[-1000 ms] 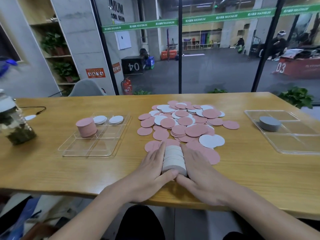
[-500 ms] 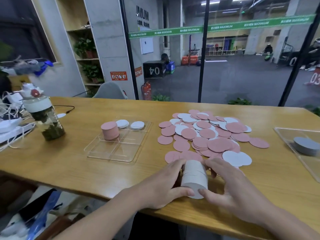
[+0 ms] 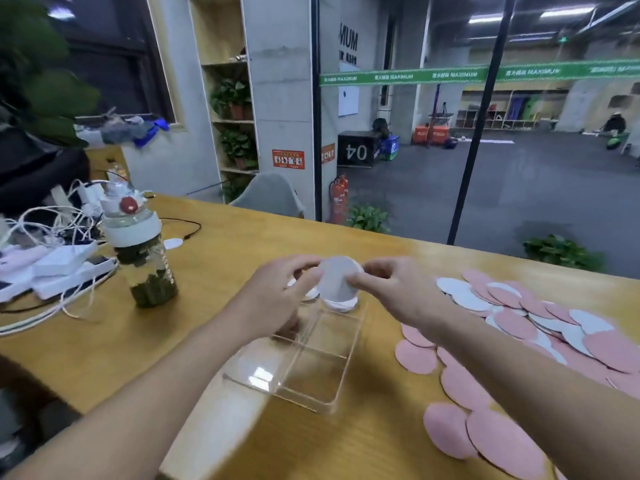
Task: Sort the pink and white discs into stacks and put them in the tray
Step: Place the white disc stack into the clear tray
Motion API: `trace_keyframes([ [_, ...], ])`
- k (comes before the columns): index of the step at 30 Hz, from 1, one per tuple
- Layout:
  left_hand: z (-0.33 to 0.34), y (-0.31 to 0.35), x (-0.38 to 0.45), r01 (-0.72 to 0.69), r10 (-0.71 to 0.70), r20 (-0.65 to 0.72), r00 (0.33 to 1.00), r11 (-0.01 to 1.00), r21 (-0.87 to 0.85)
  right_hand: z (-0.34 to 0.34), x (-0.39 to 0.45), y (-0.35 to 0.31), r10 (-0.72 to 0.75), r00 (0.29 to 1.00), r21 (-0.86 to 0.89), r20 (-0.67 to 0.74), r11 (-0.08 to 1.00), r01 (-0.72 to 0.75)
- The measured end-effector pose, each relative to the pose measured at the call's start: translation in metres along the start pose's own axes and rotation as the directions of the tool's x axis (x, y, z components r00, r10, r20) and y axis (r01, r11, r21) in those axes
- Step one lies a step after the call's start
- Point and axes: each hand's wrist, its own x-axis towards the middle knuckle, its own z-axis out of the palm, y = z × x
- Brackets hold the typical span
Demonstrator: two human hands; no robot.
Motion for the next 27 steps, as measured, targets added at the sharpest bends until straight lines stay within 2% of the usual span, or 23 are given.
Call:
trace_keyframes([
  [5,-0.033,-0.066,0.054,0.111,-0.108,-0.052,0.993,0.992,0.059,0.054,0.093,0.014,0.18,0.983,0.098,0.046,0.978,-0.184],
  [11,-0.027,-0.111,0.076,0.19,-0.19,-0.024,0.981,0.982,0.007,0.085,0.133,0.028,0.282,0.95,0.135,0.131,0.945,-0.299],
  [19,-0.014,-0.126,0.079,0.217,-0.218,-0.024,0.976,0.976,-0.031,0.097,0.145,0.041,0.259,0.953,0.071,0.159,0.96,-0.272],
  [24,-0.009,-0.128,0.083,0.218,-0.22,-0.035,0.975,0.974,-0.059,0.1,0.15,0.039,0.201,0.974,-0.059,0.108,0.979,-0.195],
  [27,-0.003,-0.128,0.088,0.263,-0.264,-0.018,0.964,0.964,-0.036,0.1,0.152,0.042,0.204,0.973,-0.067,0.108,0.978,-0.197],
])
